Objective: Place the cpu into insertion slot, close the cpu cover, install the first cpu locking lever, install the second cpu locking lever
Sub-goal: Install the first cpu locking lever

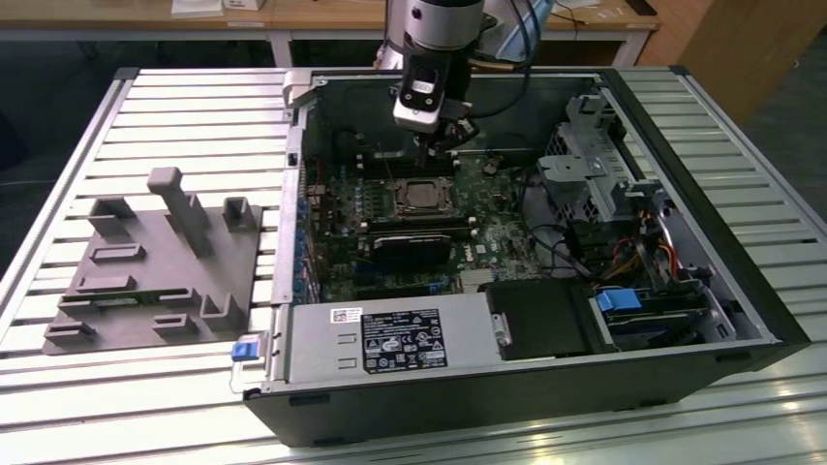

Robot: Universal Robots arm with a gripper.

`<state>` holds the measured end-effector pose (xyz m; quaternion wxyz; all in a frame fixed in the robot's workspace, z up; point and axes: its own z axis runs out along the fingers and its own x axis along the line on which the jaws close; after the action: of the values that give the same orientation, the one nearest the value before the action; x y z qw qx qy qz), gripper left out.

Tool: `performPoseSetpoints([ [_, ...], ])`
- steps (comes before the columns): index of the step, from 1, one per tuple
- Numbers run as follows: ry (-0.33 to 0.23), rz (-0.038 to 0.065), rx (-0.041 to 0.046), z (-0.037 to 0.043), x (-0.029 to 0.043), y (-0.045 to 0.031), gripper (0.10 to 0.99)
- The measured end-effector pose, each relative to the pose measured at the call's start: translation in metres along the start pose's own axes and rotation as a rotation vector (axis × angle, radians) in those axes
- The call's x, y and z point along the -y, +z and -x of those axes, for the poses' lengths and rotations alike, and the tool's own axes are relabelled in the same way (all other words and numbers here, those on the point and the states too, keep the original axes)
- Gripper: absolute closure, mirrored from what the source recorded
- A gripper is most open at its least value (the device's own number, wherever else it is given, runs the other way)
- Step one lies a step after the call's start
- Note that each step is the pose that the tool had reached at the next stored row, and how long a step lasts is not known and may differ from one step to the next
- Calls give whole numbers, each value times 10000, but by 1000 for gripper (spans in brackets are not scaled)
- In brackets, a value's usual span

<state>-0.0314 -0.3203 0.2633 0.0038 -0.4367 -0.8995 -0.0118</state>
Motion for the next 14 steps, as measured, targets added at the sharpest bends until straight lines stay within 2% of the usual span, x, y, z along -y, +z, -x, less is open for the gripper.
performPoseSetpoints([
  [14,-858,-16,-15,4,3,-1,980],
])
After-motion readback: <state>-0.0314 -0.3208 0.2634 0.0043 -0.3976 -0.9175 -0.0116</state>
